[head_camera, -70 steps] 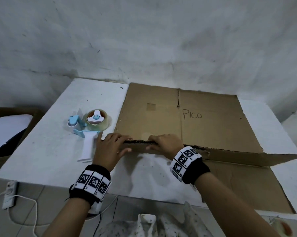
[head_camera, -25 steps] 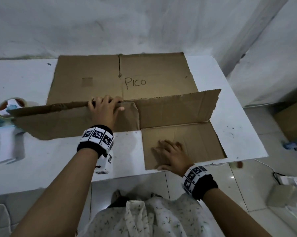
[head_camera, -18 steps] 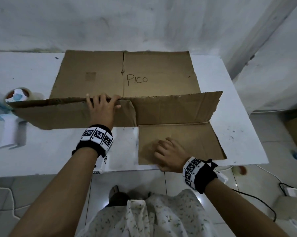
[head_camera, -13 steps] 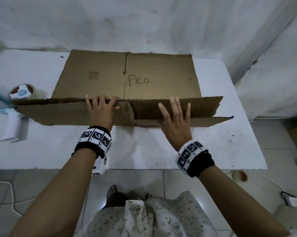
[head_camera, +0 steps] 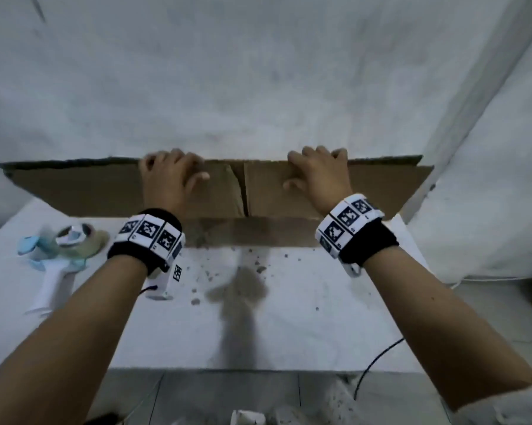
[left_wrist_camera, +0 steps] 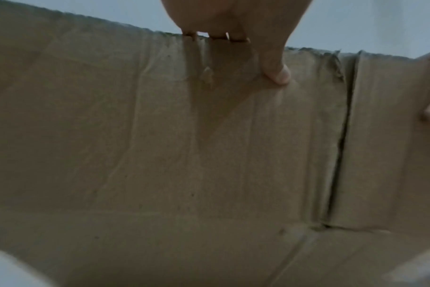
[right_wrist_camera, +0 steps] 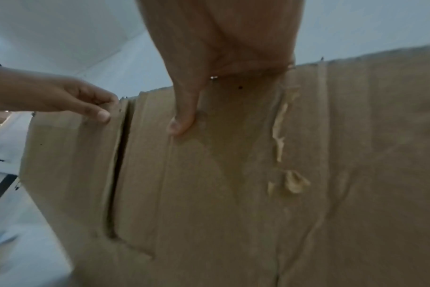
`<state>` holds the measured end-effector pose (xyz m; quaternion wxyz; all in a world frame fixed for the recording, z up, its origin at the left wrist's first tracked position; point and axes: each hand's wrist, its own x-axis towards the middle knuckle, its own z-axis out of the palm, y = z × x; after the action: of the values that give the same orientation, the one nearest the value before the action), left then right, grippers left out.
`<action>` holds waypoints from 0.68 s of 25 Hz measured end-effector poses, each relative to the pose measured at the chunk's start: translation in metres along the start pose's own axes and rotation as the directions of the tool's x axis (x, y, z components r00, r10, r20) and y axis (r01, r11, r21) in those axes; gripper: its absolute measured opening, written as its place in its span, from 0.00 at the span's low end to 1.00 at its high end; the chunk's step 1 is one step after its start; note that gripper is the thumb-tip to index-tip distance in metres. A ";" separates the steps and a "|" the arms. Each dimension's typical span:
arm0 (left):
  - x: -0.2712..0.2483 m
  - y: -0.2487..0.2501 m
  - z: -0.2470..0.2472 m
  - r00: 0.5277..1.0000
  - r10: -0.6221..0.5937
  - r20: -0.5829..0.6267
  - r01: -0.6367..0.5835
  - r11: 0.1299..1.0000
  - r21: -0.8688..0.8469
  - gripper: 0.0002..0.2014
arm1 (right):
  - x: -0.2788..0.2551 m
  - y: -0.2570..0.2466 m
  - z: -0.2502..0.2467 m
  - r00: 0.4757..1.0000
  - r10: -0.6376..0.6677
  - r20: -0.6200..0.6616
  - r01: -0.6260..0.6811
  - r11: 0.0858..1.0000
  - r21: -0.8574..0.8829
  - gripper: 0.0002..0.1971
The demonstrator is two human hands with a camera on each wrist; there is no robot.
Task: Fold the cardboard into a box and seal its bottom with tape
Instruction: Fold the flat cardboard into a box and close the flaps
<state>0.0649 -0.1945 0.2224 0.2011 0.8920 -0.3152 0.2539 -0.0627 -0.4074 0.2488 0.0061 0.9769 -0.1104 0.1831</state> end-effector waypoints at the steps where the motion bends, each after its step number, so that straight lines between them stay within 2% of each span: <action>1: 0.020 0.006 -0.017 0.998 0.010 -0.068 -0.011 1.000 -0.019 0.13 | 0.013 0.001 -0.023 0.998 -0.010 -0.061 0.008 0.999 -0.040 0.17; 3: 0.055 0.019 -0.049 0.983 0.026 -0.184 -0.040 0.996 -0.074 0.13 | 0.037 0.004 -0.067 0.987 -0.023 -0.162 0.006 0.994 -0.105 0.16; 5: 0.078 0.032 -0.074 0.962 0.023 -0.271 -0.055 0.992 -0.111 0.13 | 0.053 0.007 -0.105 0.977 -0.034 -0.209 0.004 0.990 -0.141 0.16; 10: 0.109 0.064 -0.131 0.889 -0.002 -0.458 -0.020 0.999 -0.043 0.16 | 0.071 0.004 -0.187 0.934 -0.078 -0.348 0.016 0.984 -0.177 0.17; 13: 0.125 0.075 -0.159 0.873 0.020 -0.487 -0.033 0.999 -0.018 0.16 | 0.077 -0.001 -0.221 0.903 -0.063 -0.426 -0.002 0.989 -0.150 0.18; 17: 0.135 0.073 -0.169 0.906 0.040 -0.421 -0.055 0.998 -0.023 0.17 | 0.081 0.001 -0.235 0.918 -0.048 -0.393 0.001 0.993 -0.117 0.19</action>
<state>0.0520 -0.2216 0.4491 0.2733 0.8051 -0.2905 0.4390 -0.0735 -0.4130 0.4972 0.0864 0.9191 -0.1049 0.3698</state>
